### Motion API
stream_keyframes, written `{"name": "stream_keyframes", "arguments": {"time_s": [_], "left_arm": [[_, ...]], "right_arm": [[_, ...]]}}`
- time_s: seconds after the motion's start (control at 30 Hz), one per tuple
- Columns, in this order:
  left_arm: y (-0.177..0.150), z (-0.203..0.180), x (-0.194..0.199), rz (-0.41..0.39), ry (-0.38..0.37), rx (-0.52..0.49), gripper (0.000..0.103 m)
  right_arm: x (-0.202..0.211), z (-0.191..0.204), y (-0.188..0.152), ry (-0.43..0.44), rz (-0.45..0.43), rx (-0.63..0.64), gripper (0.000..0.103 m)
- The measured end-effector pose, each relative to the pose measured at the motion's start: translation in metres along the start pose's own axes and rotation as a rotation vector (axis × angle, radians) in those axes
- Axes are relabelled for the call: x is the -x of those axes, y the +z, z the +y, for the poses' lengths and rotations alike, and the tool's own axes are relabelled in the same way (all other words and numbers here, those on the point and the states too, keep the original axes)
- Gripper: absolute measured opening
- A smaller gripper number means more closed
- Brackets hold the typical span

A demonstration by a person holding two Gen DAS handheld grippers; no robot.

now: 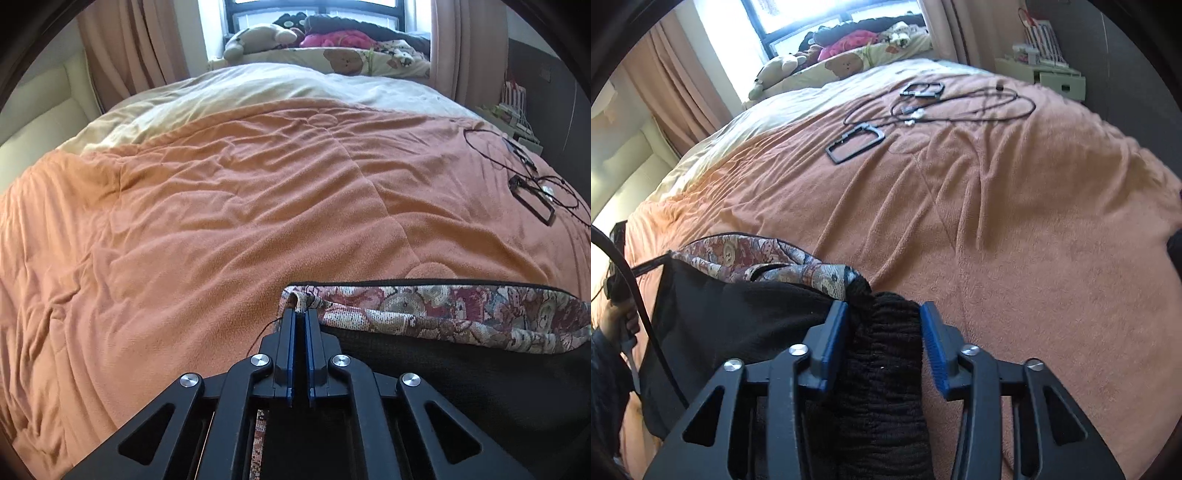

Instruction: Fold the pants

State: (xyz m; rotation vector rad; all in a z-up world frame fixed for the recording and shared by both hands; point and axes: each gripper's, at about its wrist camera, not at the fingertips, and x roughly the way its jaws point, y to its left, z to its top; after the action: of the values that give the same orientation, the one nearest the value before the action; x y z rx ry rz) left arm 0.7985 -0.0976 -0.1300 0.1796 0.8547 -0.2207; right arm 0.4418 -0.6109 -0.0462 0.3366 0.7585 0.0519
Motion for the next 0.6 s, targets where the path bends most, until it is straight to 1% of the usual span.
{"name": "stream_keyframes", "arguments": {"time_s": [0.03,0.13,0.2,0.3,0.37,0.4,0.43,0.47,0.5,0.53,0.6], "left_arm": [[0.002,0.001,0.005,-0.022,0.016,0.006,0.005],[0.011,0.006,0.010,-0.045,0.039,0.029,0.005],[0.017,0.009,0.009,-0.047,0.046,0.036,0.005],[0.023,0.010,0.004,-0.041,0.046,0.041,0.005],[0.024,0.010,0.000,-0.029,0.041,0.045,0.005],[0.023,0.009,-0.001,-0.024,0.041,0.044,0.005],[0.023,0.009,-0.003,-0.019,0.042,0.042,0.005],[0.022,0.009,-0.005,-0.015,0.043,0.041,0.005],[0.021,0.009,-0.006,-0.011,0.043,0.041,0.005],[0.021,0.009,-0.007,-0.007,0.043,0.040,0.005],[0.020,0.009,-0.009,0.000,0.043,0.036,0.005]], "right_arm": [[0.003,0.000,0.000,-0.027,-0.014,0.008,0.010],[0.009,-0.005,0.001,-0.003,-0.037,-0.028,0.003],[0.011,-0.005,0.001,-0.004,-0.038,-0.024,0.003],[0.011,-0.004,0.001,-0.019,-0.006,-0.010,0.003],[0.012,-0.005,0.001,0.012,0.020,-0.018,0.005],[0.012,-0.005,0.004,0.021,0.032,-0.017,0.009],[0.011,-0.005,0.005,0.022,0.041,-0.010,0.025],[0.010,-0.004,0.005,0.021,0.049,0.000,0.050],[0.009,-0.004,0.006,0.021,0.049,0.006,0.060],[0.009,-0.003,0.005,0.022,0.040,0.010,0.069],[0.006,-0.003,0.009,0.036,0.038,0.010,0.069]]}}
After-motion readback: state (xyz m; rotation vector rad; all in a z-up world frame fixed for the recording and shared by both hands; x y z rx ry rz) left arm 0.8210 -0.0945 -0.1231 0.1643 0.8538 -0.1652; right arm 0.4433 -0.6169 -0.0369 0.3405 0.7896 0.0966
